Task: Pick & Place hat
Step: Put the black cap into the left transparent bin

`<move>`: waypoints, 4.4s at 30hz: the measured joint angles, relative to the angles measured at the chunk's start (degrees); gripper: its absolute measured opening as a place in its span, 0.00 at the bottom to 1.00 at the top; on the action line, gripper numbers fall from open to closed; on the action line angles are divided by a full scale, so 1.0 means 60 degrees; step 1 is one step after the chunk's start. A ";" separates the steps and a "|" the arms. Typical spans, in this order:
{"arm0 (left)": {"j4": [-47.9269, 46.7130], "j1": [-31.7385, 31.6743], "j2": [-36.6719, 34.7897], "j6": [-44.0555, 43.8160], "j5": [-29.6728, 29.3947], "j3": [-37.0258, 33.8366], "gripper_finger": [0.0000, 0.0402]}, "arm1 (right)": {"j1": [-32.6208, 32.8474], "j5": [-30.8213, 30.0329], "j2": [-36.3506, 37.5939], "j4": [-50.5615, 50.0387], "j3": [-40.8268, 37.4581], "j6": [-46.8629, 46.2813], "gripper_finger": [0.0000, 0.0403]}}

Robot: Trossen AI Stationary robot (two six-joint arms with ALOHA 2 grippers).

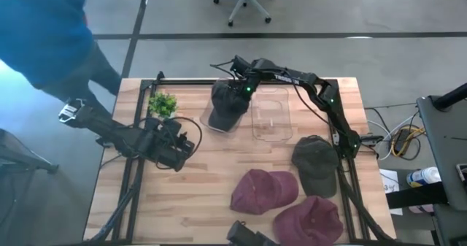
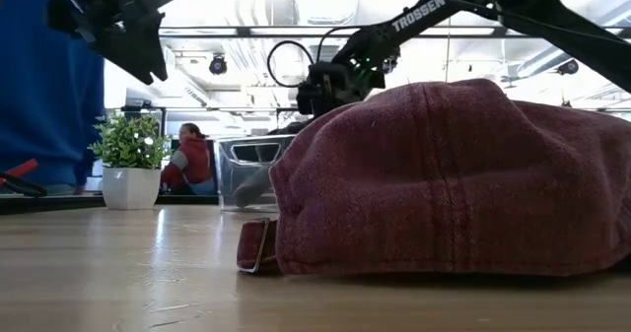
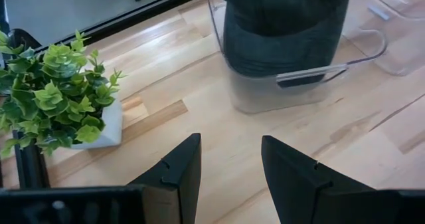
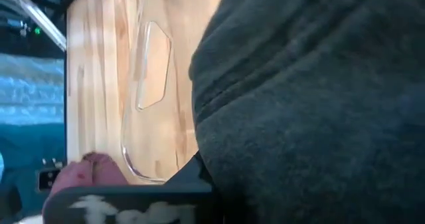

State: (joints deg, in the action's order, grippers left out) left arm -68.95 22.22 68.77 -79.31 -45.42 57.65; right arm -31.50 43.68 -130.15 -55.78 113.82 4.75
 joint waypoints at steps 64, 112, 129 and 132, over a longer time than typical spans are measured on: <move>0.0366 -0.0147 0.0004 0.0659 -0.0103 -0.0703 0.38 | 0.0457 -0.7075 0.0540 0.0400 0.0221 0.1856 0.55; 0.0970 -0.0146 0.0004 0.0808 0.0088 -0.0703 0.38 | 0.1082 -0.8986 0.0026 -0.1514 0.1233 0.3747 0.56; 0.1325 -0.0145 0.0000 0.0863 0.0097 -0.0703 0.38 | 0.1163 -0.7520 -0.0176 -0.1649 0.0209 0.4104 0.56; 0.1333 -0.0145 0.0000 0.0871 0.0097 -0.0703 0.38 | 0.1162 -0.7534 -0.0040 -0.2051 0.0241 0.3556 0.56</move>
State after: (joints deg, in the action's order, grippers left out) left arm -60.95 21.35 68.77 -74.08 -44.84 53.43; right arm -24.53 -1.52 -130.39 -68.09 115.27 26.09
